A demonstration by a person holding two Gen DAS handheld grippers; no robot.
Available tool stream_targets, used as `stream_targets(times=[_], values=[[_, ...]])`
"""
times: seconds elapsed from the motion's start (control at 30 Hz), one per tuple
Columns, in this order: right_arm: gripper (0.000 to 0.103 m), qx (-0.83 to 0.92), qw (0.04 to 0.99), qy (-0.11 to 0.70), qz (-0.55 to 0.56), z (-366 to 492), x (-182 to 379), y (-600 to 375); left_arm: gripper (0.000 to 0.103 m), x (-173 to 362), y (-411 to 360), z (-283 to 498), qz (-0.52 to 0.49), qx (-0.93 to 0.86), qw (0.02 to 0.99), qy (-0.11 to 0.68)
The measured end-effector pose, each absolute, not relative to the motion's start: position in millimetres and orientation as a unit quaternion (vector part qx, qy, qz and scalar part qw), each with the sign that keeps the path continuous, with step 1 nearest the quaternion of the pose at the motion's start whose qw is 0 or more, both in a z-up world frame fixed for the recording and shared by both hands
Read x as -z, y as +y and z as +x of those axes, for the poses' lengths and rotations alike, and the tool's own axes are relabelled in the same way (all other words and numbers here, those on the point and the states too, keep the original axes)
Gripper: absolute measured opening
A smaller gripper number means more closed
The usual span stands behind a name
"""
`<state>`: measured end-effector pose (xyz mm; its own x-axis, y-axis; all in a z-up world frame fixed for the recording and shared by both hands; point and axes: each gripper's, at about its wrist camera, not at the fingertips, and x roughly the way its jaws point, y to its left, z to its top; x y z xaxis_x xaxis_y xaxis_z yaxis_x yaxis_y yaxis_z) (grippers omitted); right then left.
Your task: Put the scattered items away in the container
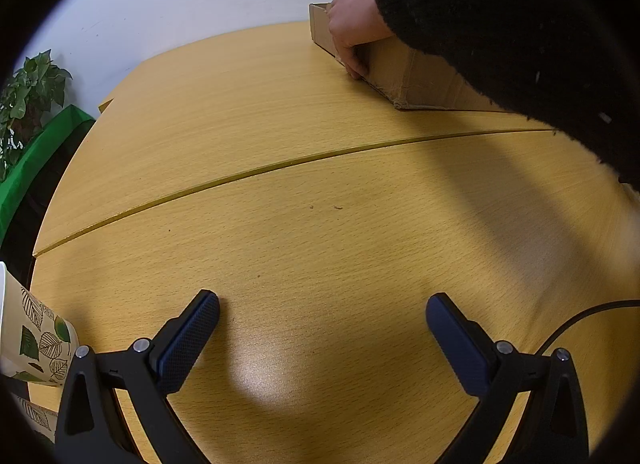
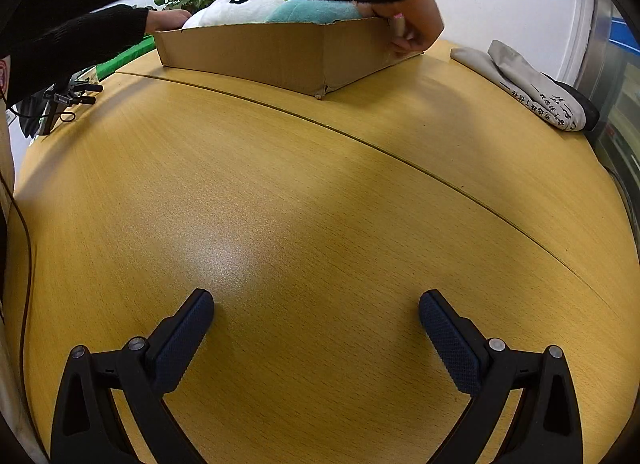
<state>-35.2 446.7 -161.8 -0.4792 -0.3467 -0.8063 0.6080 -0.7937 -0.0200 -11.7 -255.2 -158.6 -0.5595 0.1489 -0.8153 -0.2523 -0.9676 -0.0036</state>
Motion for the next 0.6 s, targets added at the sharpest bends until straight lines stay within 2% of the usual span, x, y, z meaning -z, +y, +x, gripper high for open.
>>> stream_targets(times=[0.6], values=[[0.103, 0.846, 0.282, 0.153, 0.425, -32.2, 162.3, 446.0, 0.103, 159.1, -255.8, -12.2, -0.455, -0.881, 0.114, 0.057]])
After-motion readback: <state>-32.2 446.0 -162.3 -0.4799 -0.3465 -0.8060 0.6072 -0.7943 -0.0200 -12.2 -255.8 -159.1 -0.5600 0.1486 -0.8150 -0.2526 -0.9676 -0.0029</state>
